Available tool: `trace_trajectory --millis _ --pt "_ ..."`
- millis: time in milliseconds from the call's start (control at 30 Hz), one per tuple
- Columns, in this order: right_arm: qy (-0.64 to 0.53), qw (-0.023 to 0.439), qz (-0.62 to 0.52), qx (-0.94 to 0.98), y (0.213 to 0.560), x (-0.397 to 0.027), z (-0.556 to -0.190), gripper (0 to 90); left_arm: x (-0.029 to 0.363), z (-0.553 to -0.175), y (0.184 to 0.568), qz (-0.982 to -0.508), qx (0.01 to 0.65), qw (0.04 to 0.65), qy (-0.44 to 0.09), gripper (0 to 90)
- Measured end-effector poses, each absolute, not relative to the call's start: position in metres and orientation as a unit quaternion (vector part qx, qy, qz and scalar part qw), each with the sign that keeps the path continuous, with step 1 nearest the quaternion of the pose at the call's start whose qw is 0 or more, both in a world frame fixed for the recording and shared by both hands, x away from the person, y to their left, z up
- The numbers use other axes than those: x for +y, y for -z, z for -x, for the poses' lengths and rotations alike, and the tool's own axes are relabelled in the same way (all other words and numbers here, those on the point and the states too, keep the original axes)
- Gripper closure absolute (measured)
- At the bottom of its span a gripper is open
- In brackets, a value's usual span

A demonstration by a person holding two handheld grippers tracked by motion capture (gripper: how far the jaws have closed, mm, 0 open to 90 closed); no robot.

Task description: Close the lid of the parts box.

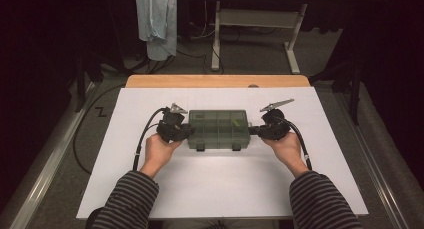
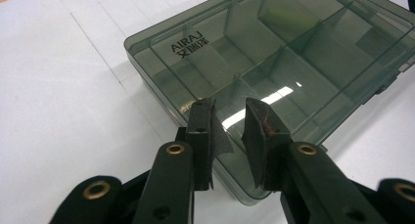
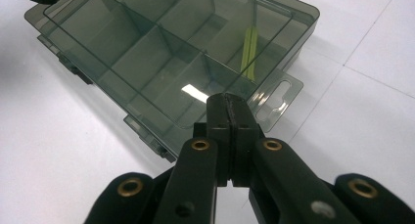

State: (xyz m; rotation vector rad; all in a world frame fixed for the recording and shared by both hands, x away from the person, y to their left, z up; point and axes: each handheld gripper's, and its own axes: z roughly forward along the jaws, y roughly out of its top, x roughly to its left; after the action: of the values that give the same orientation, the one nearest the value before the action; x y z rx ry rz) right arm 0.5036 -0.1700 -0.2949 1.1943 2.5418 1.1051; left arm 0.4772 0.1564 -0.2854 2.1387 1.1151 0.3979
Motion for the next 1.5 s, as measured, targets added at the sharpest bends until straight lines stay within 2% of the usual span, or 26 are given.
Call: trace_trajectory --millis 833,1000,1267,1500 --pt "-0.355 0.062 -0.396 0.845 0.302 -0.165 -0.507 90.0 0.151 -0.480 0.292 -0.827 0.427 0.331 -0.153 72.6" --pt "-0.358 0.064 -0.395 0.844 0.301 -0.165 -0.507 89.9 0.152 -0.479 0.290 -0.825 0.426 0.340 -0.151 67.8" --pt "-0.366 0.074 -0.396 0.839 0.295 -0.172 -0.504 84.3 0.157 -0.475 0.283 -0.818 0.425 0.349 -0.168 56.6" --pt "-0.371 0.083 -0.402 0.833 0.290 -0.180 -0.501 80.7 0.161 -0.471 0.277 -0.814 0.423 0.357 -0.178 52.6"
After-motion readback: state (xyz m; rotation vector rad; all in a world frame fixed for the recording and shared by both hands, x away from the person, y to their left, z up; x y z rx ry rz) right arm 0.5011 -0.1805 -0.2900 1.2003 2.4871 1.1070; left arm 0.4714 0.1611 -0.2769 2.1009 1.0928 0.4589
